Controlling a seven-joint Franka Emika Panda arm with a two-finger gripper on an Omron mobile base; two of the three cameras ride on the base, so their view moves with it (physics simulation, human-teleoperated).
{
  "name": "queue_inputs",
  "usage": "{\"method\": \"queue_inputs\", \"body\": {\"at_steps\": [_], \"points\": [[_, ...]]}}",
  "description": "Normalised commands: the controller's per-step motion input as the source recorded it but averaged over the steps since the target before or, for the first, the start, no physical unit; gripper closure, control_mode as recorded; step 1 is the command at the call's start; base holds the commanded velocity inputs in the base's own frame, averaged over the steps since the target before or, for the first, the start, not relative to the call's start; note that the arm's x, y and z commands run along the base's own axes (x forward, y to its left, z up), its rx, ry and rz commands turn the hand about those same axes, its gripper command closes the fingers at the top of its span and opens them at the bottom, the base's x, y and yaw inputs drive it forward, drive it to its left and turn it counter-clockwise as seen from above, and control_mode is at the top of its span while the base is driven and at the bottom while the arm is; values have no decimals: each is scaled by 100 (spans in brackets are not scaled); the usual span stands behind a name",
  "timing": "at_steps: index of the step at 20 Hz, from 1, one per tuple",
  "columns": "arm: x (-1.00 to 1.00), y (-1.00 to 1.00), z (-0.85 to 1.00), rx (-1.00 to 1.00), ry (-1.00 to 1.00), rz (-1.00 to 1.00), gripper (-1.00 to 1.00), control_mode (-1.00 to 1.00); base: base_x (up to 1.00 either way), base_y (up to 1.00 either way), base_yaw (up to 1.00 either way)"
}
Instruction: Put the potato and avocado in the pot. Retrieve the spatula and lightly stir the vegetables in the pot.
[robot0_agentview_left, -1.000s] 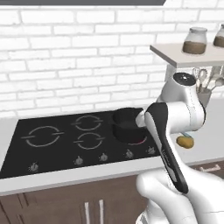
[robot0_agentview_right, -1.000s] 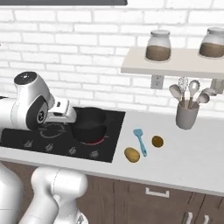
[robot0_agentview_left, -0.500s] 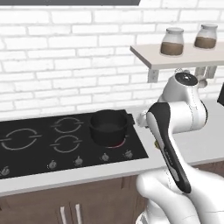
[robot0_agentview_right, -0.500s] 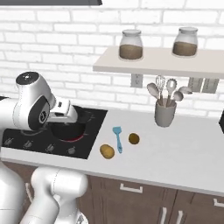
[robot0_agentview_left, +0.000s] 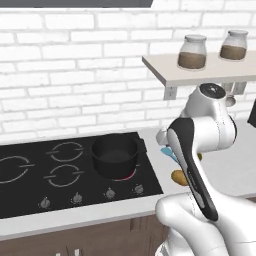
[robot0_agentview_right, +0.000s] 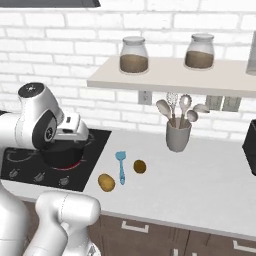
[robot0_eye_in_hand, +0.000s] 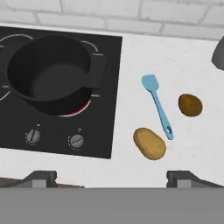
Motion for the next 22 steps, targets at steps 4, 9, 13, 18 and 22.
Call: {"method": "queue_inputs", "body": {"at_steps": [4,9,13,18,22], "points": [[0,0,0,0,0,0,-100,100,98,-29,0],[0,0,0,0,0,0,-100,100,100,-1,0],[50,0,-9,0,0,0,-100,-100,50,0,0],[23,-18,-32,0,0,0,-100,-100,0,0,0],[0,-54,-32,0,6,4,-100,-100,0,0,0]]}}
